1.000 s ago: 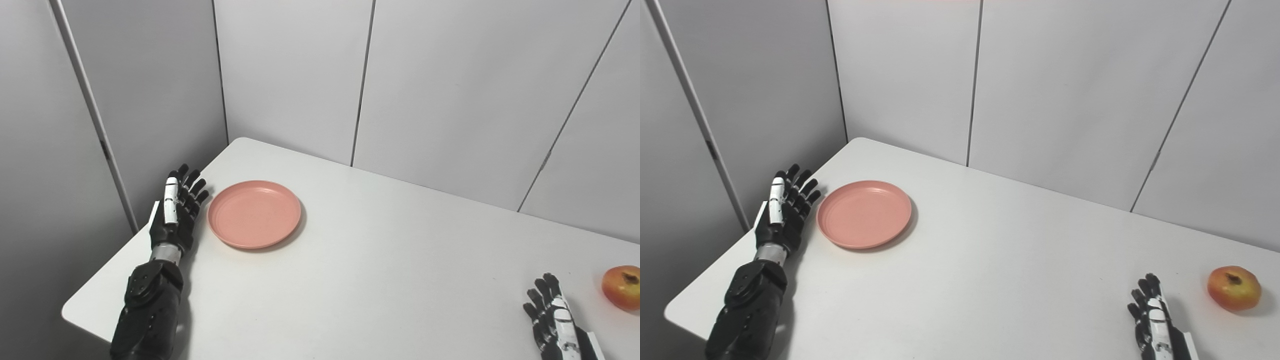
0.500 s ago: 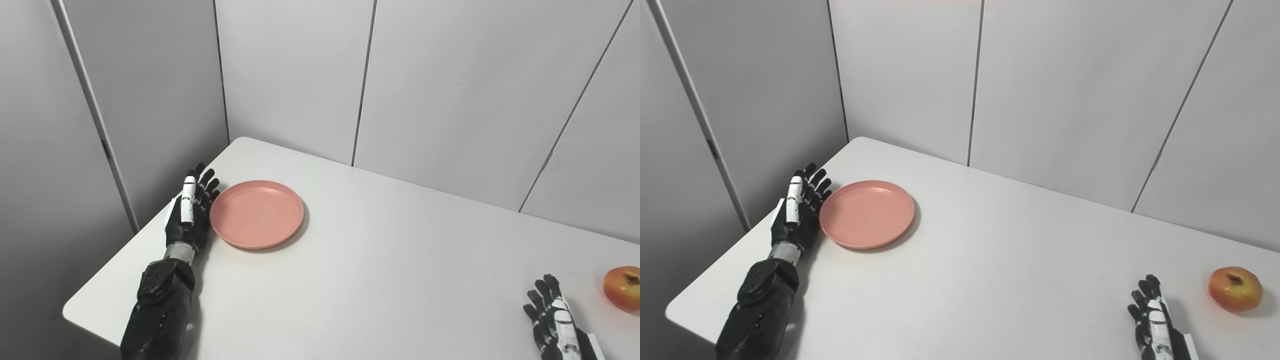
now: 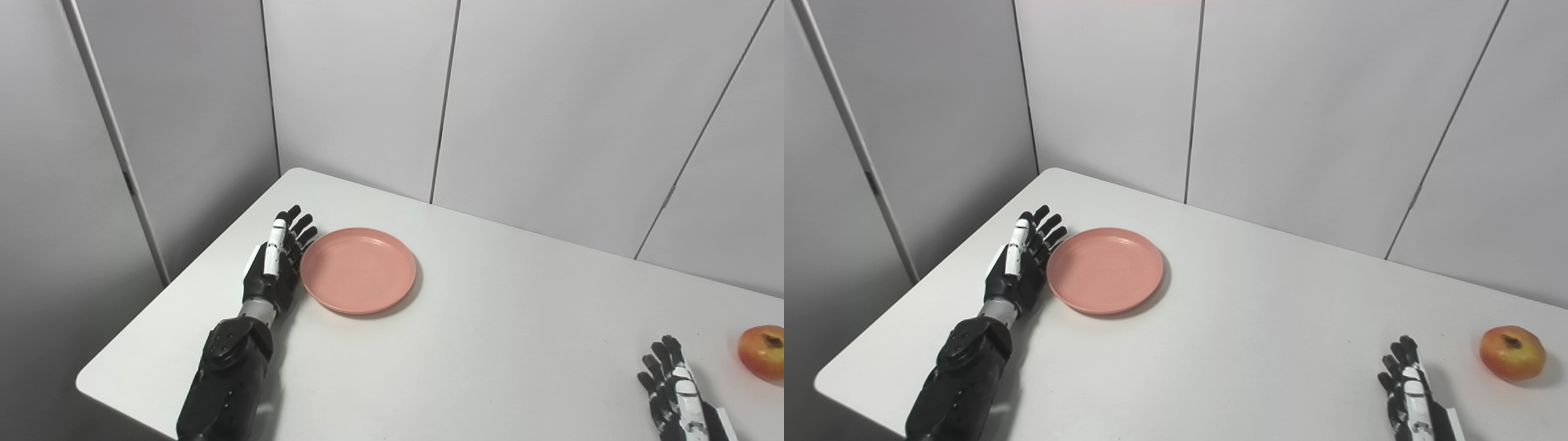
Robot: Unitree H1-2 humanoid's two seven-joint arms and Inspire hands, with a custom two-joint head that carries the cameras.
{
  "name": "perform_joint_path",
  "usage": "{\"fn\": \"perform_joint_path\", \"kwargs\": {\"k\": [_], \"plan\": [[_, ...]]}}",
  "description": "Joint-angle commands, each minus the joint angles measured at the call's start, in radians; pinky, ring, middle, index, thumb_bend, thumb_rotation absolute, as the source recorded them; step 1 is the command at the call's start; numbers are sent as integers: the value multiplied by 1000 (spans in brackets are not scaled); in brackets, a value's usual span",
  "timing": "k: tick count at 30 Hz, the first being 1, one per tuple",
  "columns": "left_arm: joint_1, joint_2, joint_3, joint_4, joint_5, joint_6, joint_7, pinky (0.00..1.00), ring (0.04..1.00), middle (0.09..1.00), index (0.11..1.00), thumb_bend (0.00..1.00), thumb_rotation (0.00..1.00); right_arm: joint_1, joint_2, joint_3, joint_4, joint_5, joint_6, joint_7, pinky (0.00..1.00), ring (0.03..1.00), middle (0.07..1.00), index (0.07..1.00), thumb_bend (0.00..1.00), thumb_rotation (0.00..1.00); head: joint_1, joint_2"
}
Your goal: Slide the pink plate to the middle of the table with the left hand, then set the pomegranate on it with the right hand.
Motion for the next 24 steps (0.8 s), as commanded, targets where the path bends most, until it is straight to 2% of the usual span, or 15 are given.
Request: {"fn": "perform_joint_path", "kwargs": {"k": [1, 9, 20, 24], "plan": [[-37, -8, -17, -14, 10, 20, 0, 951, 942, 947, 940, 372, 1000, 1, 6, 2, -3, 19, -14, 17, 1000, 1000, 1000, 1000, 39, 1000, -1, 0], [-72, -29, -69, -12, 27, 50, -13, 943, 941, 943, 944, 370, 1000, -5, 11, 7, 30, -7, -52, 14, 1000, 1000, 1000, 1000, 33, 1000, -37, 17], [-112, -75, -141, -7, 62, 103, -23, 929, 937, 942, 944, 369, 1000, -7, 21, 10, 52, -24, -61, 6, 1000, 999, 1000, 1000, 137, 1000, -89, 50], [-118, -91, -185, 12, 65, 100, -66, 959, 959, 958, 960, 383, 1000, -5, 29, 12, 50, -39, -56, -2, 1000, 990, 1000, 1000, 159, 1000, -109, 60]]}}
